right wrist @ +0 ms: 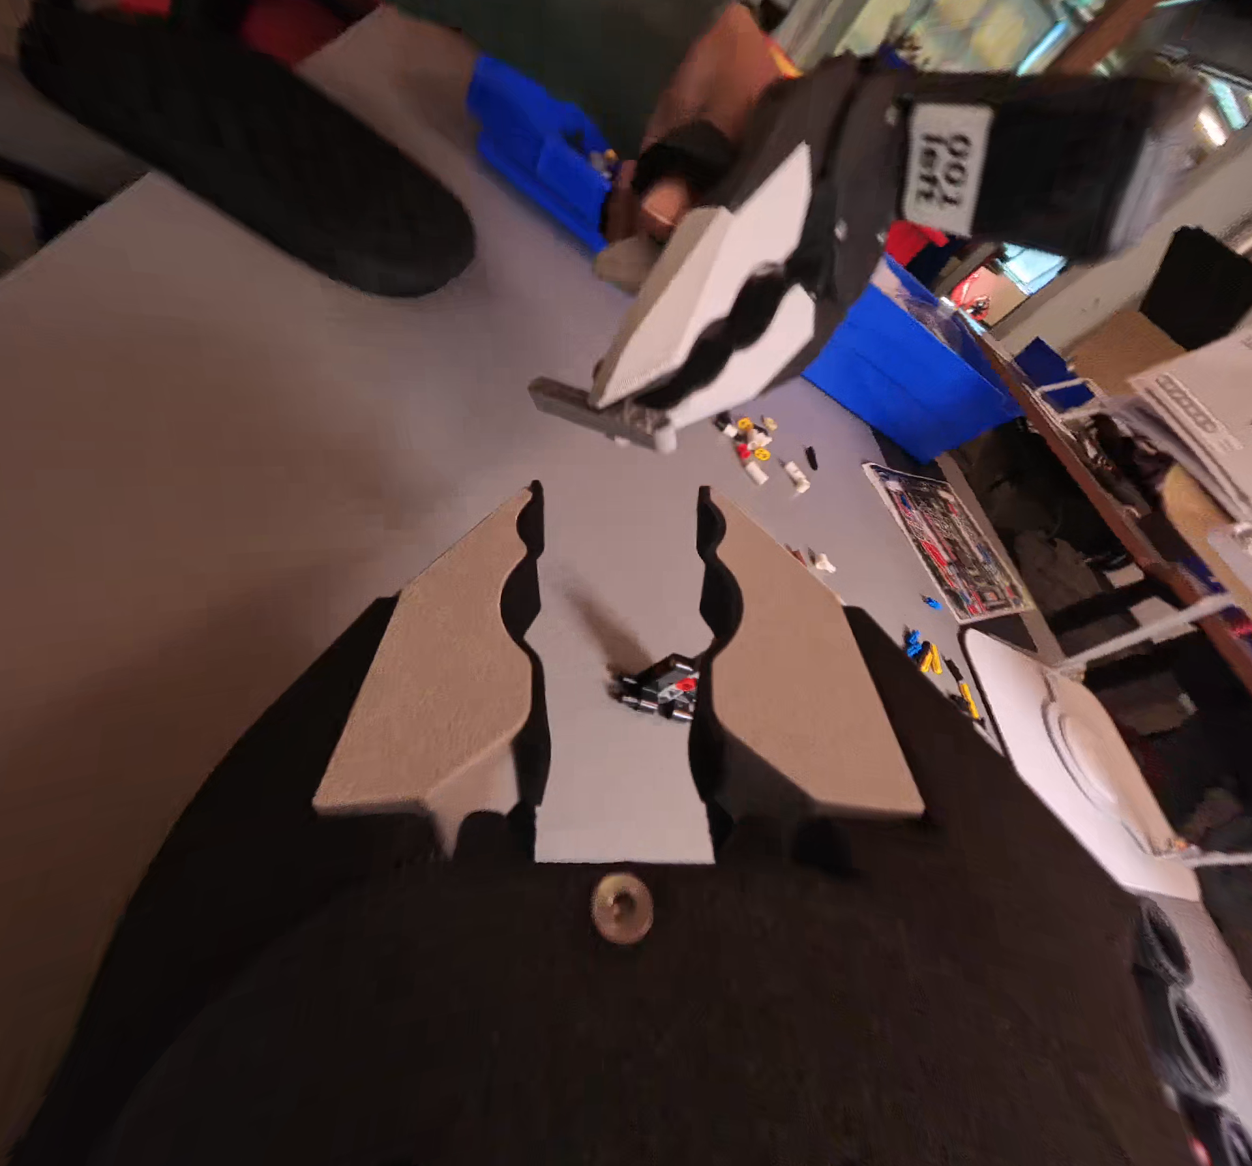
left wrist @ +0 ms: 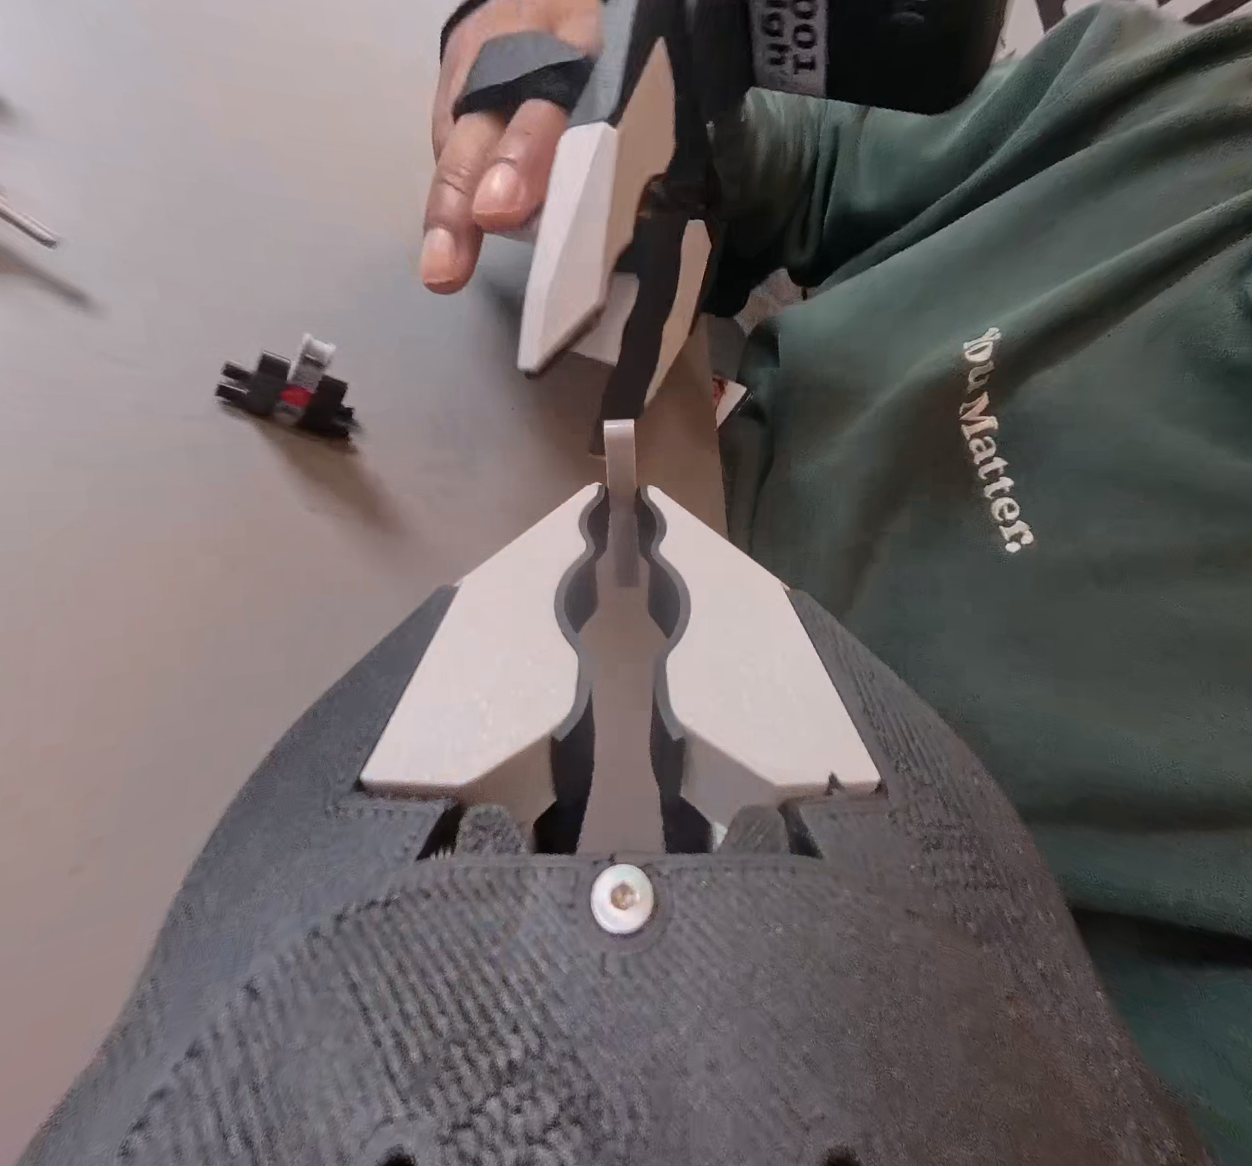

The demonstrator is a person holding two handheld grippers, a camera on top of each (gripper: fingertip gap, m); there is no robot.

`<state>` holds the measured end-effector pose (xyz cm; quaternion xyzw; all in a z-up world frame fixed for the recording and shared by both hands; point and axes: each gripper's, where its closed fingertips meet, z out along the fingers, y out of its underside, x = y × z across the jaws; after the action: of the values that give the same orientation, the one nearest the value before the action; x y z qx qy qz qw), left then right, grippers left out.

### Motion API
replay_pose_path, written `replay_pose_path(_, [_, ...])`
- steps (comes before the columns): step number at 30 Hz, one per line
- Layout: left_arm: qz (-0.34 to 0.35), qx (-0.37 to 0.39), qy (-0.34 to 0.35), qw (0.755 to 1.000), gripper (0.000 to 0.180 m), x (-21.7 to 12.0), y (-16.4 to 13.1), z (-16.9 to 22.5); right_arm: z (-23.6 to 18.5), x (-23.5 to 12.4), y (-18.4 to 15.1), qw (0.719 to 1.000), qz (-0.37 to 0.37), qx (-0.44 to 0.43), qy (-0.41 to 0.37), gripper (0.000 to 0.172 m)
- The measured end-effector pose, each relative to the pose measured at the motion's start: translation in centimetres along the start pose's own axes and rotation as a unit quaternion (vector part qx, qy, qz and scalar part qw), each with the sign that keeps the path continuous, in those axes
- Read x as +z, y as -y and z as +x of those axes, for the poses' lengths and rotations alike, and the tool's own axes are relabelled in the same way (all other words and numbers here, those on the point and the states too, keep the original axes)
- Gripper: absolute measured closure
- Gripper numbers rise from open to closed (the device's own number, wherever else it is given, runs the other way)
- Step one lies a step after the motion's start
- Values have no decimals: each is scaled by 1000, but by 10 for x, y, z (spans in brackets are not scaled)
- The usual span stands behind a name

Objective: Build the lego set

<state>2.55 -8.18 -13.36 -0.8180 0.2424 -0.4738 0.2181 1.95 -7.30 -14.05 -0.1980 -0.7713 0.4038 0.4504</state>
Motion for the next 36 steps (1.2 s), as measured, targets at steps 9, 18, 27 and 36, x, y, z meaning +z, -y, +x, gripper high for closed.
replay_pose_path(9, [-66, -27, -42, 997, 174, 32, -18, -4, -24, 5, -3, 996, -36, -68, 38, 153])
replay_pose_path(18, [54, -36, -44, 997, 174, 12, -5, -8, -16, 4, -6, 999, -16, 26, 45, 167])
replay_pose_path(27, [240, 180, 171, 939, 140, -25, 33, -18, 31, -15, 0, 970, 70, 231, 7, 166])
replay_pose_path(36, [242, 198, 251, 916, 170, -10, 35, -23, 32, -15, -5, 957, 74, 279, 20, 166])
